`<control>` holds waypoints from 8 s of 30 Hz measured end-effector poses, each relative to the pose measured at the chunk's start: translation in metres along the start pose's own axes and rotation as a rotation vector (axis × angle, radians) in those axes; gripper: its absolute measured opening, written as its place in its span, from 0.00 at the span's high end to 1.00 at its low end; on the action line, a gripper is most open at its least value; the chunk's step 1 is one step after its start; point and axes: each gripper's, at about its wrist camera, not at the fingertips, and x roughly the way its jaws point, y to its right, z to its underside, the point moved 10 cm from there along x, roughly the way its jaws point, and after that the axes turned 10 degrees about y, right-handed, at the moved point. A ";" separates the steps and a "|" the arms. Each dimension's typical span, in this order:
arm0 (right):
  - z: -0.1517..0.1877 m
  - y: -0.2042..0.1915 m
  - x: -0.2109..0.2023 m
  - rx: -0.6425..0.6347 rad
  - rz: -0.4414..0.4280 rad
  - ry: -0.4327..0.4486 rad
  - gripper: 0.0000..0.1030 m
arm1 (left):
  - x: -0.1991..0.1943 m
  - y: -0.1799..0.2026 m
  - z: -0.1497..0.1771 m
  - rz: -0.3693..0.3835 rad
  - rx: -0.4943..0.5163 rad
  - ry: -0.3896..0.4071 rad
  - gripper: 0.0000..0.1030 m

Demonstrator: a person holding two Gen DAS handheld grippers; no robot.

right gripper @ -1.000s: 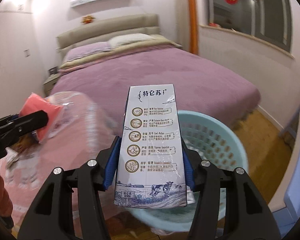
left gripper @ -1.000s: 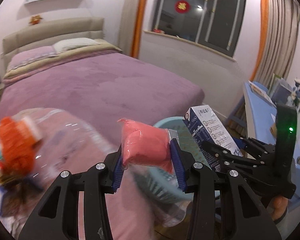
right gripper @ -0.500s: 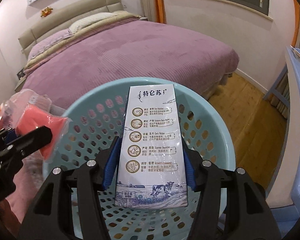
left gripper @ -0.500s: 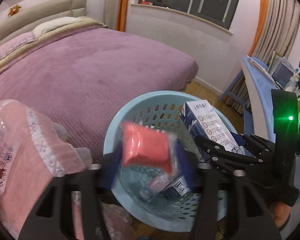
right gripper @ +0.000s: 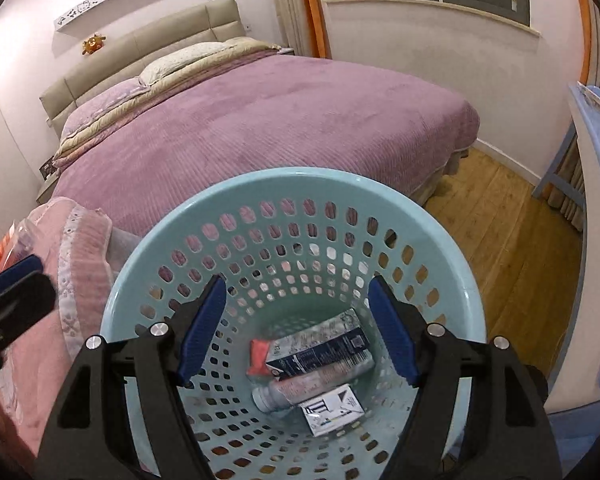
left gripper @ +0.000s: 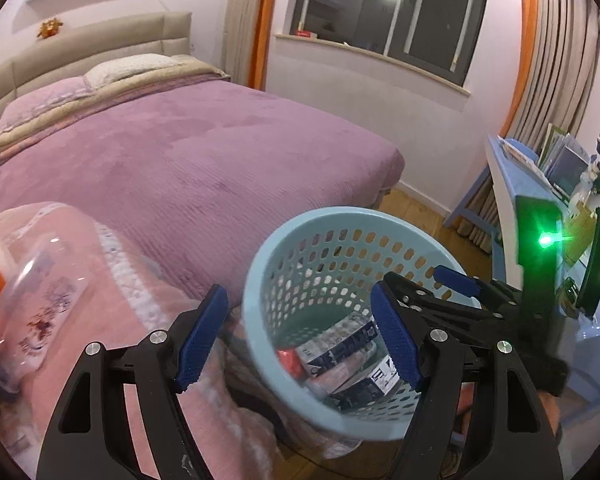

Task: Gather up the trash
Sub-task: 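Carry the sponge and carton to the wastebasket and open both tools, then move both tools back over the remaining trash on the bed, then grasp the blue-and-red card box with the left tool and lift it, then grasp the brown paper packet with the right tool while the left tool holds the card box, then carry the card box and paper packet over the wastebasket and open both tools, then move both open tools back over the trash on the bed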

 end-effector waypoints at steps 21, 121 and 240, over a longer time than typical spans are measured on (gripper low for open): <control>-0.030 -0.006 0.023 -0.200 0.253 0.143 0.32 | -0.098 -0.063 0.009 -0.063 -0.091 0.105 0.30; 0.069 -0.319 -0.101 -0.385 -0.521 -0.030 0.56 | -0.209 -0.209 0.154 -0.459 -0.108 -0.129 0.43; -0.005 -0.030 -0.058 0.083 -0.158 0.042 0.63 | -0.062 -0.036 0.002 0.032 -0.133 0.071 0.33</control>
